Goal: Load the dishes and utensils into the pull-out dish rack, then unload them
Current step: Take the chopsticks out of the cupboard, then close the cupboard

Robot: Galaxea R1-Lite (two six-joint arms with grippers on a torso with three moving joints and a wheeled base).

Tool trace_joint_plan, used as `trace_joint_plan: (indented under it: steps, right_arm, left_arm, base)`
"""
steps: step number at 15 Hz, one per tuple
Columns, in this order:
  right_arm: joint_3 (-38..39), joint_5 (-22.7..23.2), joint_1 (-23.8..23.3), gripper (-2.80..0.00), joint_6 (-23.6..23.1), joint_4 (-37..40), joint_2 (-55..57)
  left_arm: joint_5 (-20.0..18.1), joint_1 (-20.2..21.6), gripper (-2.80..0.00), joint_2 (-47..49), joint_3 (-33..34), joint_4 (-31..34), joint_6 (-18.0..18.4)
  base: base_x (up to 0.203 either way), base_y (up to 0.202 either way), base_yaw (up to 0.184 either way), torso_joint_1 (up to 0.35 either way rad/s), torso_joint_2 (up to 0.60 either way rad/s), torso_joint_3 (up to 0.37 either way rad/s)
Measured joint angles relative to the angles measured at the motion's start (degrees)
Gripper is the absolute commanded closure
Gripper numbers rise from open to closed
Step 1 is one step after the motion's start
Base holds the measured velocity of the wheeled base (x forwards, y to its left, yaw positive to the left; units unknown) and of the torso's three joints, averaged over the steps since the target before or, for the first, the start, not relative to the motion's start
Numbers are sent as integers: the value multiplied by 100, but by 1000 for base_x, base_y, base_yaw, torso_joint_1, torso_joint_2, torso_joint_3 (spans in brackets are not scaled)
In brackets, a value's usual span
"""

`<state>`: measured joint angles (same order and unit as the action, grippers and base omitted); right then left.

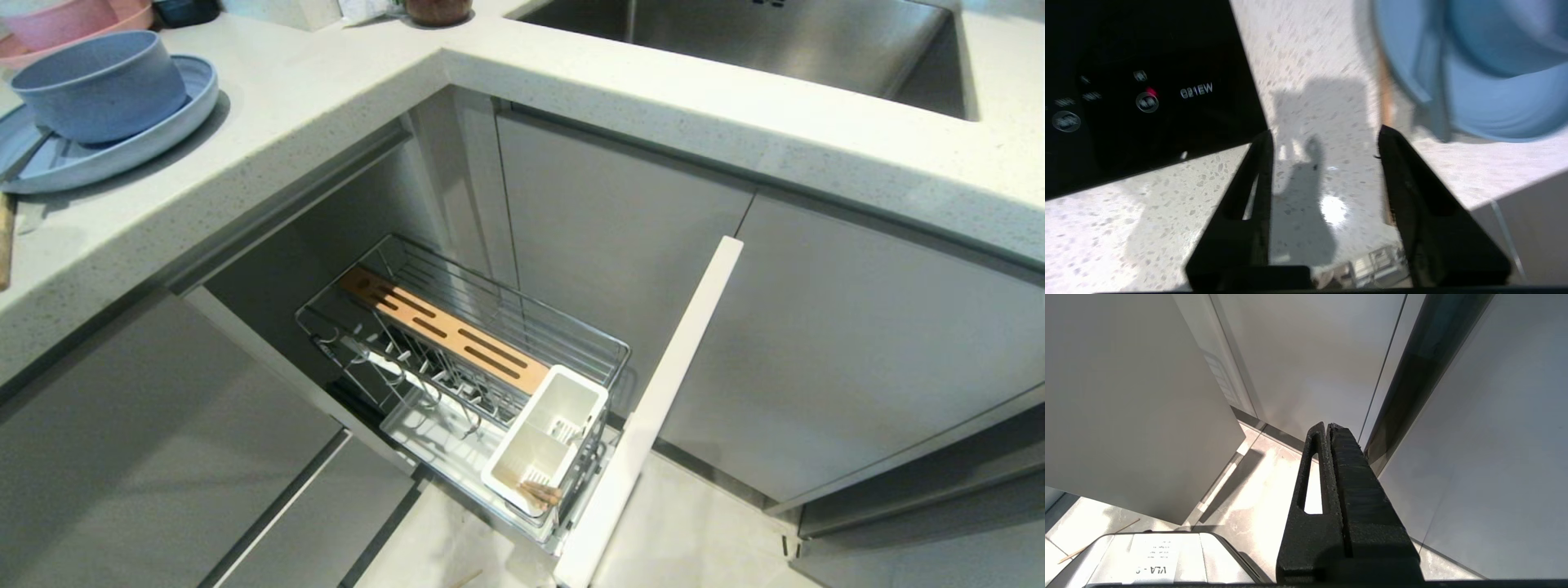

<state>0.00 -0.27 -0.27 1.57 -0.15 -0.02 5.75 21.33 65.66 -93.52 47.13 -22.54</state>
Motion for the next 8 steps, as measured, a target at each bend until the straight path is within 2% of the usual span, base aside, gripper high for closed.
trace_joint_plan:
  steps: [4,6,8]
  right_arm:
    - [0,0,0,0,-1,0,0]
    - [0,0,0,0,0,-1,0]
    - [0,0,1,0,-1,-1,-2]
  left_arm:
    - [-57,-155,0,-356,-585,-325,-14]
    - [-190,-699,0,-419,-802,-1002,-72]
    - [-273,-1533,0,-415,-949,-1672,-302]
  base:
    - [0,0,0,0,0,0]
    - [0,0,0,0,0,0]
    - [0,0,0,0,0,0]
